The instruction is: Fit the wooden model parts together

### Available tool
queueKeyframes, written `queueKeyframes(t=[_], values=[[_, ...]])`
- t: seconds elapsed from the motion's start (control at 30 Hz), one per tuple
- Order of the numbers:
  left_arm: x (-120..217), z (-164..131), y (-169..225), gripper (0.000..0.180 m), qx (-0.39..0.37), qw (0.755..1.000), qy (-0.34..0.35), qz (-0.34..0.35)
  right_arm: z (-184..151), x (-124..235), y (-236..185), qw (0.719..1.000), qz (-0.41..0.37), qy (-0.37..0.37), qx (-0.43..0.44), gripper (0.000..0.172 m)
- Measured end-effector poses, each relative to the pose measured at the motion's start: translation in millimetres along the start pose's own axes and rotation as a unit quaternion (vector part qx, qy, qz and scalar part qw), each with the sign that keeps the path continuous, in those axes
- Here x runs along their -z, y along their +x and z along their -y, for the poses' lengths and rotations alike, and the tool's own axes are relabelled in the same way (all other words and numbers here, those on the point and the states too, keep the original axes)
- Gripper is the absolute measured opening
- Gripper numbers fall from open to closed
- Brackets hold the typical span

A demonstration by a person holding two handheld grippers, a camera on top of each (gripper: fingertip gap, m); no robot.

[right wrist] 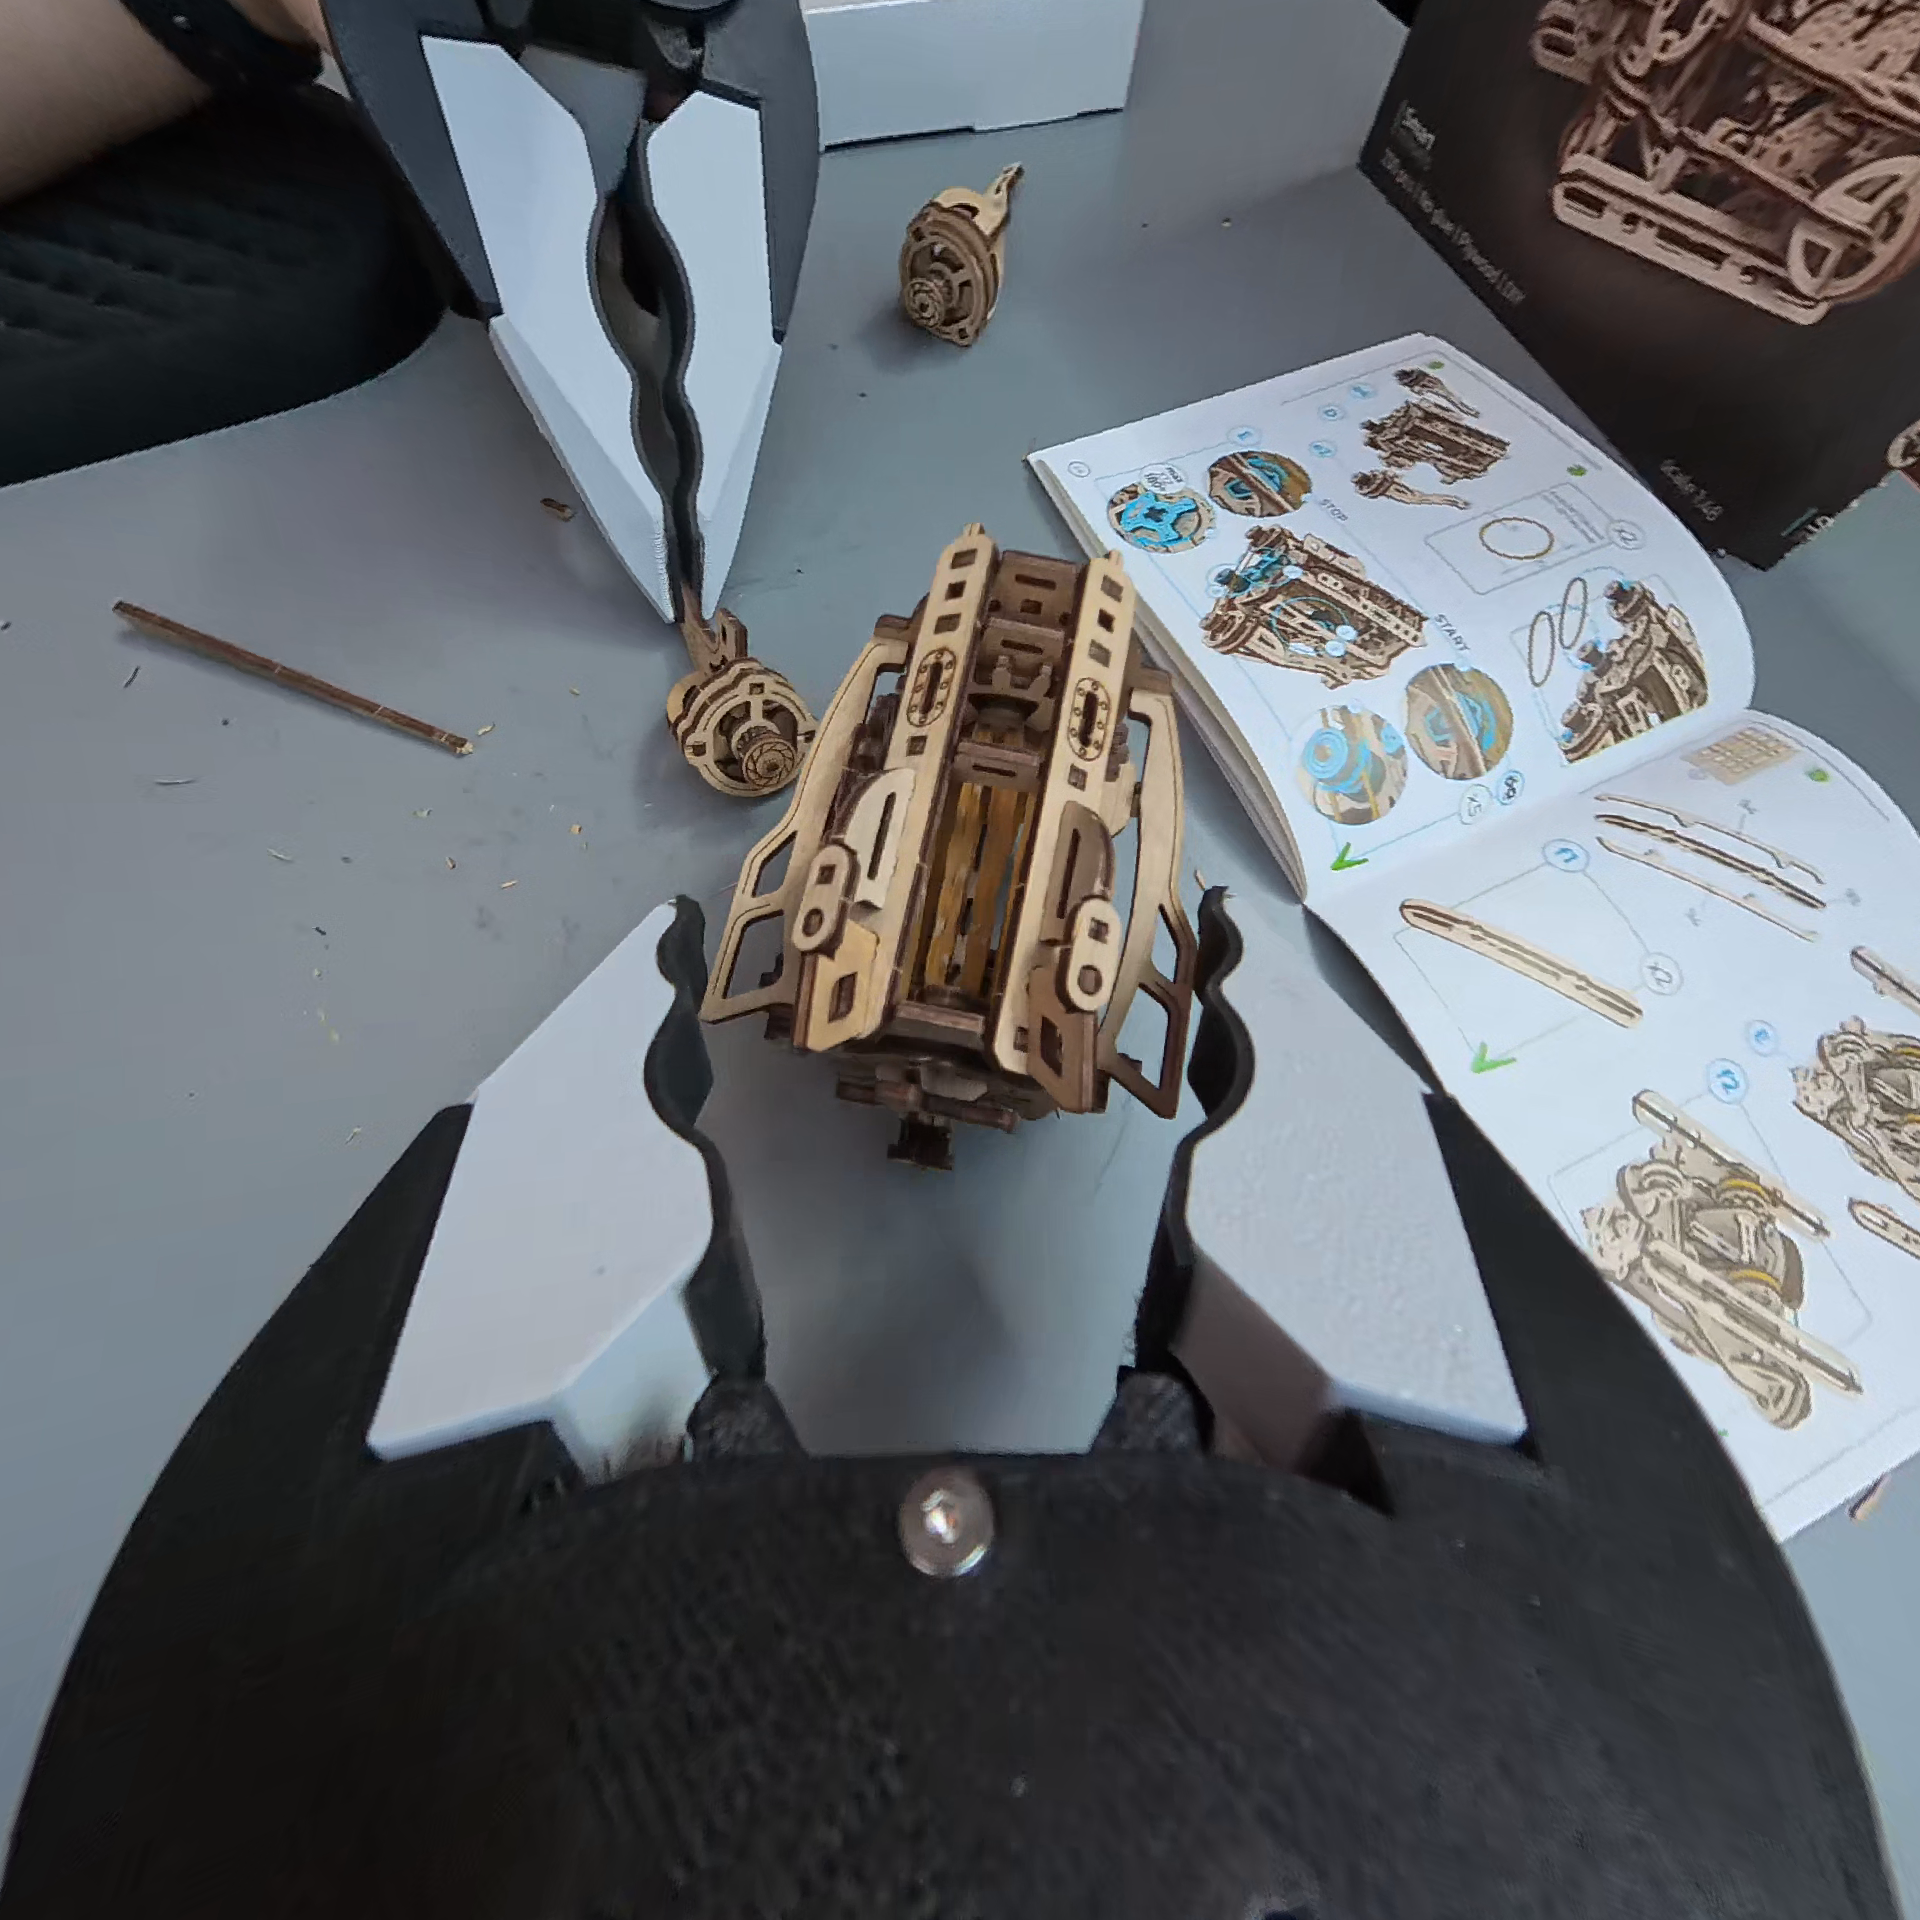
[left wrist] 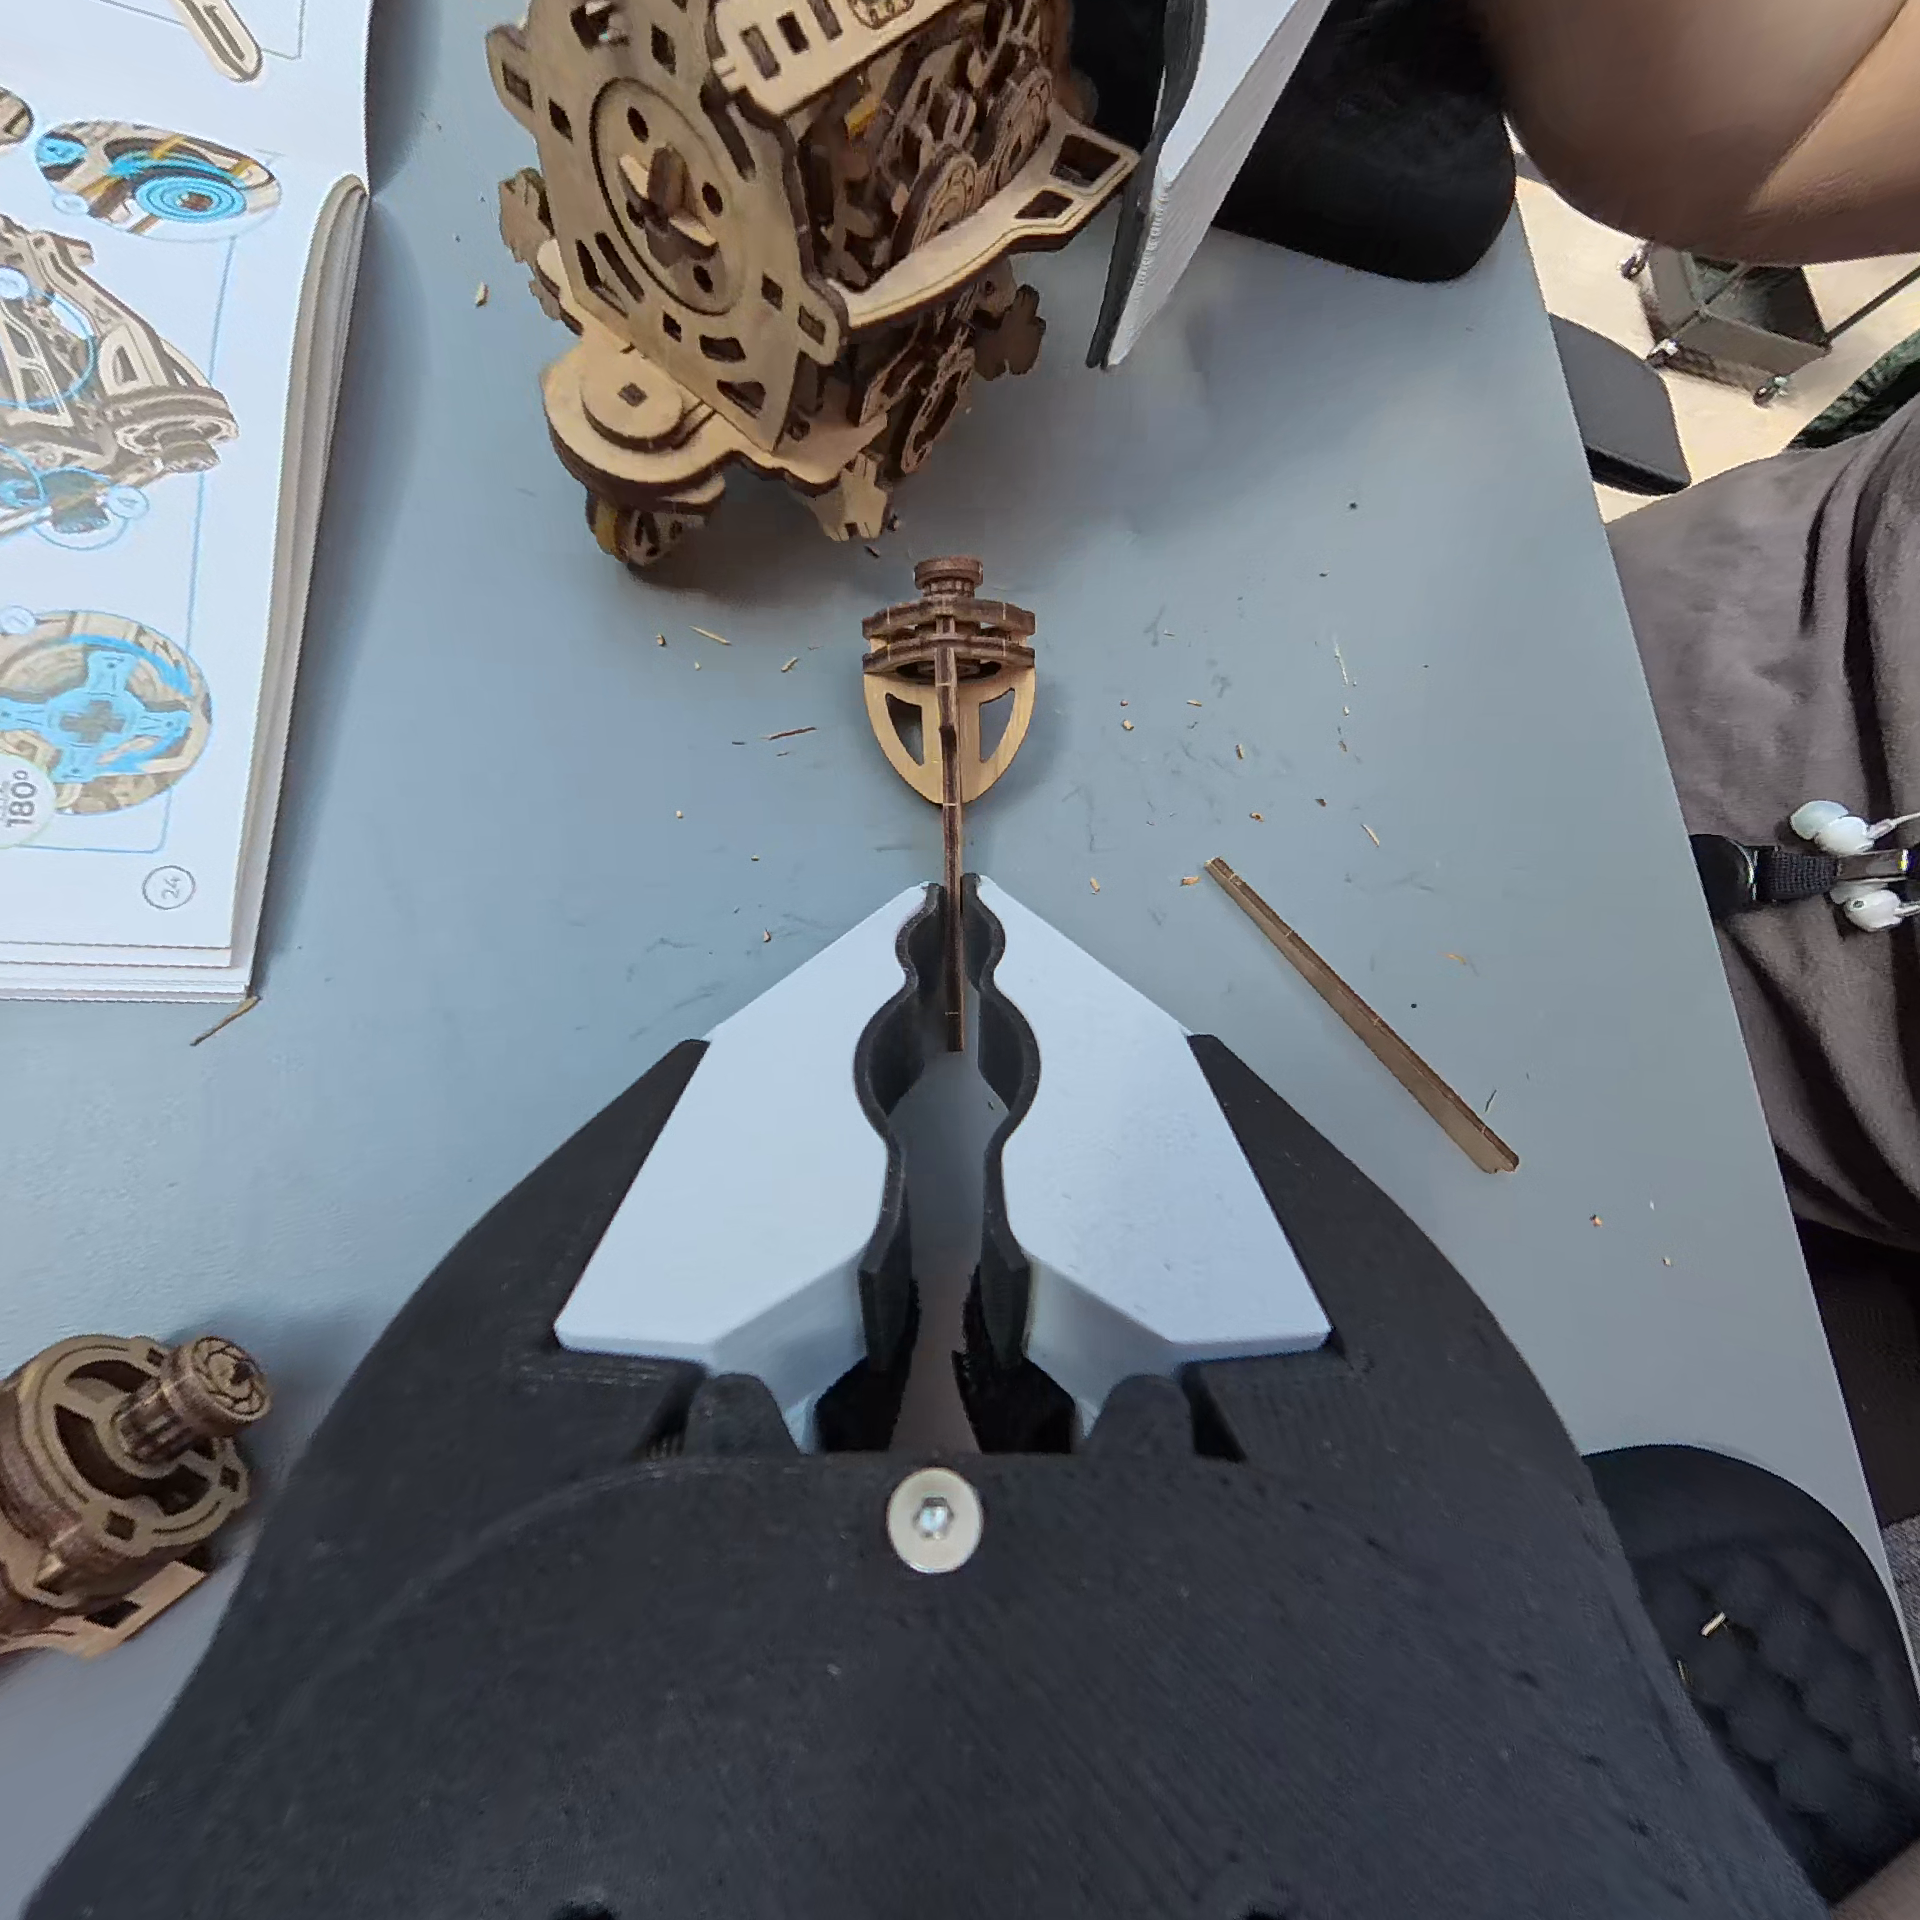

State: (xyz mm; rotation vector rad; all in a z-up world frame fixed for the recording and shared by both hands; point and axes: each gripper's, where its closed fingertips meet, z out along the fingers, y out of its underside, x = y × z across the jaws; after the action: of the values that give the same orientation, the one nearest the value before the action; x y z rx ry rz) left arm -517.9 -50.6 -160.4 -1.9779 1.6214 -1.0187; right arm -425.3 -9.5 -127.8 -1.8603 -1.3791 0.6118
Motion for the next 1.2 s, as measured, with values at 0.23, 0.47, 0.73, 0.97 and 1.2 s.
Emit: queueKeyframes(t=[0.23, 0.47, 0.73, 0.97, 1.2], values=[[-3, 2, 11, 0.0, 0.011, 0.999, -0.003, -0.032, 2, -2, -6, 0.99, 0.11, -0.003, 0.084, 0.094], [-10, 9, 27, 0.0, 0.018, 0.997, 0.001, -0.073, 19, 9, 4, 0.983, 0.108, 0.116, 0.089, 0.111], [-19, 25, 46, 0.0, 0.017, 0.992, 0.03, -0.121, 46, 53, 15, 0.947, 0.125, 0.297, 0.02, 0.116], [-20, 32, 50, 0.0, 0.014, 0.99, 0.053, -0.128, 54, 68, 29, 0.938, 0.019, 0.339, 0.073, 0.115], [-16, 42, 51, 0.0, 0.018, 0.989, 0.075, -0.126, 55, 76, 23, 0.935, -0.006, 0.345, 0.081, 0.104]])
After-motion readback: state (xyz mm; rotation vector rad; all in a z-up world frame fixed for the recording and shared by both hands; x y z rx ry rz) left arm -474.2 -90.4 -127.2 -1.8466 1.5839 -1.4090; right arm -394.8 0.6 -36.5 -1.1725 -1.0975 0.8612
